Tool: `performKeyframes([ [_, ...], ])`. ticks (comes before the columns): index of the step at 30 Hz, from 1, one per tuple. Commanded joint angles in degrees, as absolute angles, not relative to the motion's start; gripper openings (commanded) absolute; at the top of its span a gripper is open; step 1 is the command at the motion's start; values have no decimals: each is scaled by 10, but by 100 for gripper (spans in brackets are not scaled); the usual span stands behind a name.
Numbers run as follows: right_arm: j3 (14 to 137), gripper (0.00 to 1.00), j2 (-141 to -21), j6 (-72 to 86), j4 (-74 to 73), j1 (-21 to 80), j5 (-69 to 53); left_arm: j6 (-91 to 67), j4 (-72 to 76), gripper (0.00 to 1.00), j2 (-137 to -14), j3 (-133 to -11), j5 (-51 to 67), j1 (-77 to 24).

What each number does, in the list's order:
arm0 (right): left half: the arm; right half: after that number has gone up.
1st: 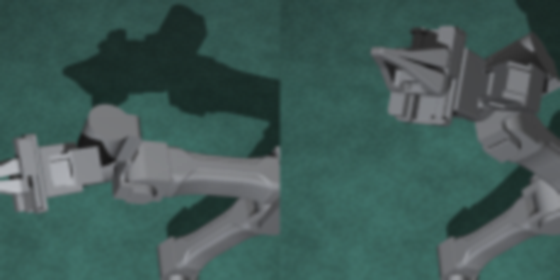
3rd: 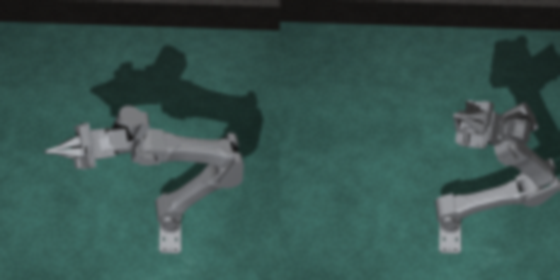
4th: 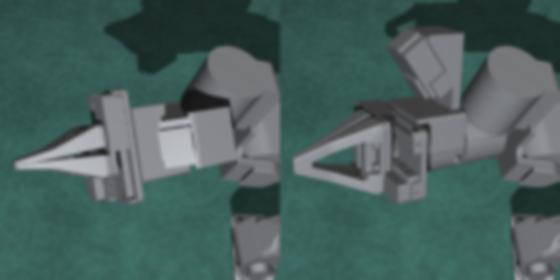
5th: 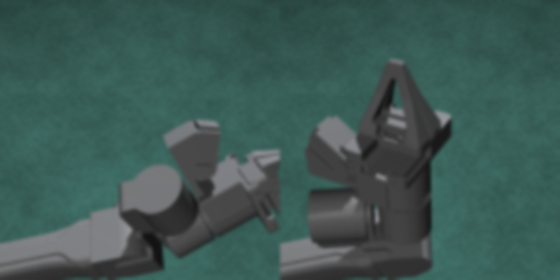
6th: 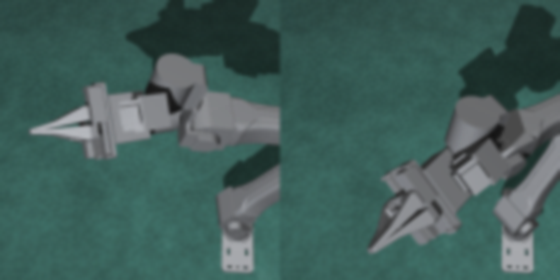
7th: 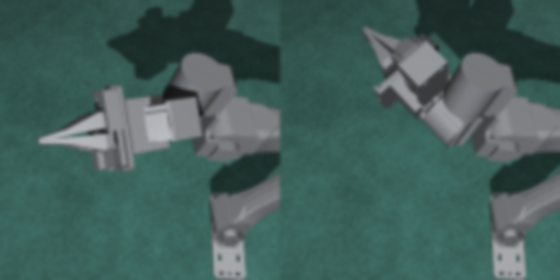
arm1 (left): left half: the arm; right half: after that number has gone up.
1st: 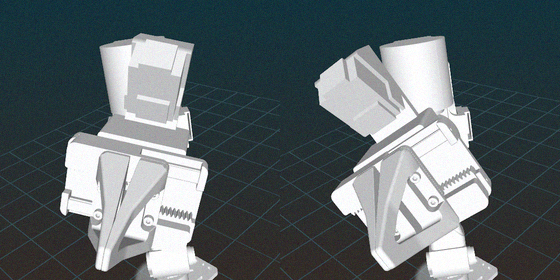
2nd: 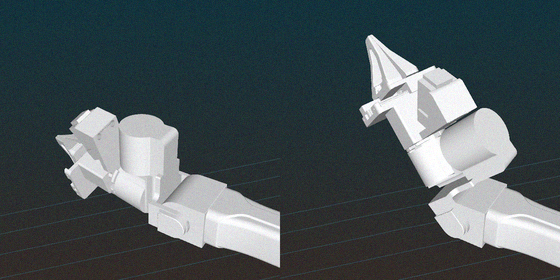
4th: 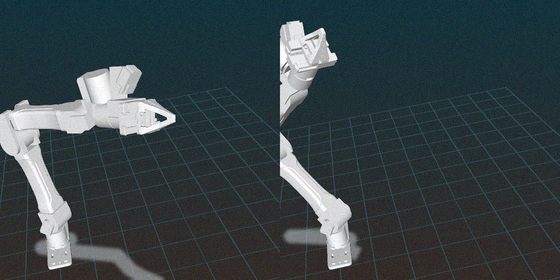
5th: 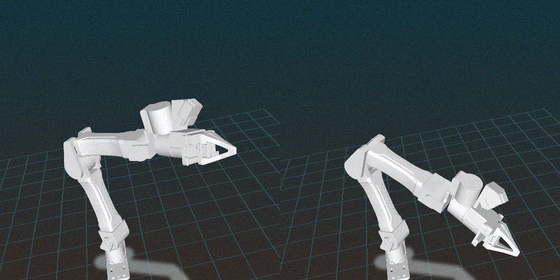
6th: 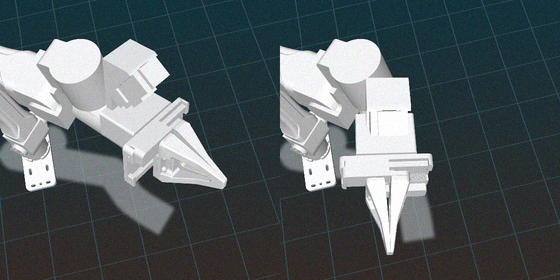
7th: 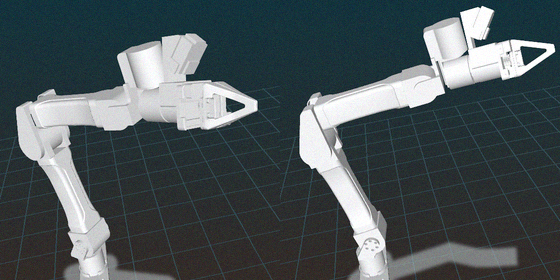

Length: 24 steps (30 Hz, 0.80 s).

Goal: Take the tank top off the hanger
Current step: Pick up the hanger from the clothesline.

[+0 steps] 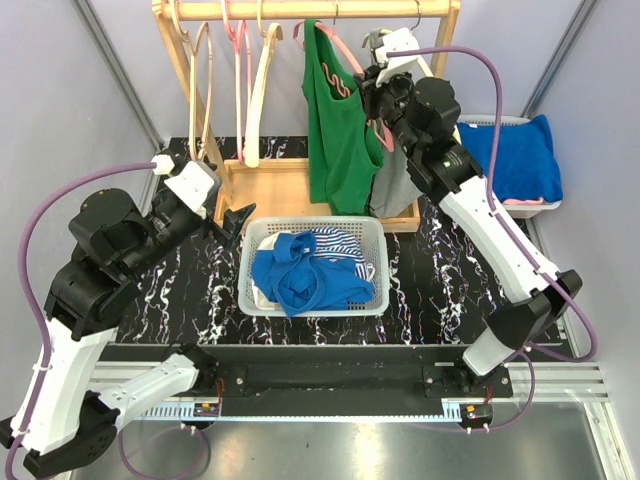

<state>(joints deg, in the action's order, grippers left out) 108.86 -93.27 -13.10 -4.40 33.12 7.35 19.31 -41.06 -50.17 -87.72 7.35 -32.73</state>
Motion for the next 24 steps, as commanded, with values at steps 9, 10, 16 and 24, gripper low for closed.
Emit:
performKeyframes([
  [9, 919, 0, -729, -120, 168, 330, 73, 197, -390, 99, -503, -886, 86, -326],
  [10, 898, 0, -717, -120, 170, 330, 72, 197, -390, 99, -504, -888, 87, -326],
  [16, 863, 0, -641, -97, 100, 330, 48, 194, -390, 99, -512, -897, 95, -326],
  [24, 946, 0, -563, -73, -89, 330, -109, 196, -399, 99, -538, -963, 167, -327],
])
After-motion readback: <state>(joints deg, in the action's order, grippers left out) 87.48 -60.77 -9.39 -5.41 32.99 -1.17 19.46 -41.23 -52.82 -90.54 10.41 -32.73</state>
